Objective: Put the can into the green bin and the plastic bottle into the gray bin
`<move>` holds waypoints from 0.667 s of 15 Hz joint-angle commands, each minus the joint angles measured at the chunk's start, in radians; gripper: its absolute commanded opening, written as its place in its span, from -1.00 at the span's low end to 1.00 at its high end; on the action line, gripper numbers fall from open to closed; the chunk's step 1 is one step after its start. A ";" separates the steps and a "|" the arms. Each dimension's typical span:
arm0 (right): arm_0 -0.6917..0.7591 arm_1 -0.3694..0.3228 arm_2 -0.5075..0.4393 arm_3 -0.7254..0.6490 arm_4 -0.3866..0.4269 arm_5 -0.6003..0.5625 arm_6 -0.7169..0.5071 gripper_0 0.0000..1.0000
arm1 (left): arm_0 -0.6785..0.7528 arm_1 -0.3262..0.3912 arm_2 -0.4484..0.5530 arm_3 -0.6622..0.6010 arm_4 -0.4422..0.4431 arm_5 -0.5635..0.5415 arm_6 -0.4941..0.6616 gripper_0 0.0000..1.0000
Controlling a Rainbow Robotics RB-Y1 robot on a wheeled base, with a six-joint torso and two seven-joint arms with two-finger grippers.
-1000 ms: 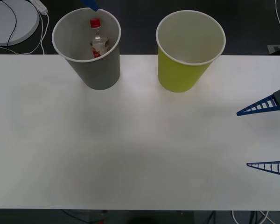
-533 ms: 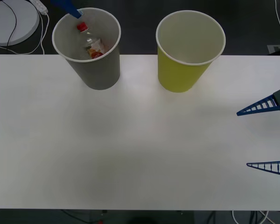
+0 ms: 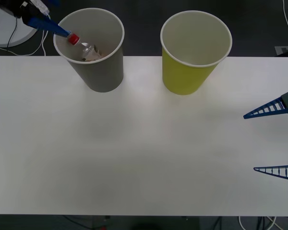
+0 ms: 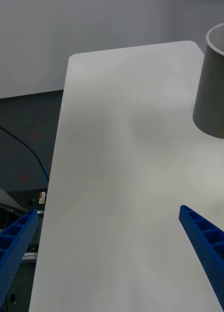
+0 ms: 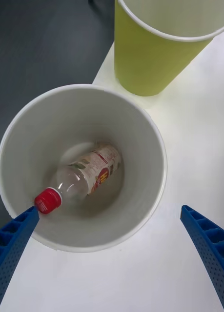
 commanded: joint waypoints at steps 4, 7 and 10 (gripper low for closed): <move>0.000 0.000 0.000 0.000 0.000 0.000 0.000 1.00 | 0.115 0.104 0.000 -0.086 0.132 0.054 -0.090 1.00; 0.000 0.000 0.000 0.000 0.000 0.000 0.000 1.00 | 0.189 0.131 0.000 -0.097 0.223 0.102 -0.173 1.00; 0.000 0.000 0.000 0.000 0.000 0.000 0.000 1.00 | 0.255 0.157 0.000 -0.108 0.300 0.131 -0.276 1.00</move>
